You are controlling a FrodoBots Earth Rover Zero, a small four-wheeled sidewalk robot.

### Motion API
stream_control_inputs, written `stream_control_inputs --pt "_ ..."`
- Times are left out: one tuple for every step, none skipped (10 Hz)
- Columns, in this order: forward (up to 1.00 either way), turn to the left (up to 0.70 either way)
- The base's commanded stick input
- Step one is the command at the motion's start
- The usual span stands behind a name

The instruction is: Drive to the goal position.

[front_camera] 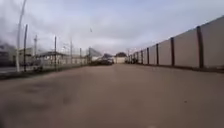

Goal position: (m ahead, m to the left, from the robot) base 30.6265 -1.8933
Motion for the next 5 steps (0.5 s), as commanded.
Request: stream_control_inputs --pt "0.5 0.0" --pt "0.5 0.0" --pt "0.5 0.0" --pt "0.5 0.0" --pt "0.5 0.0"
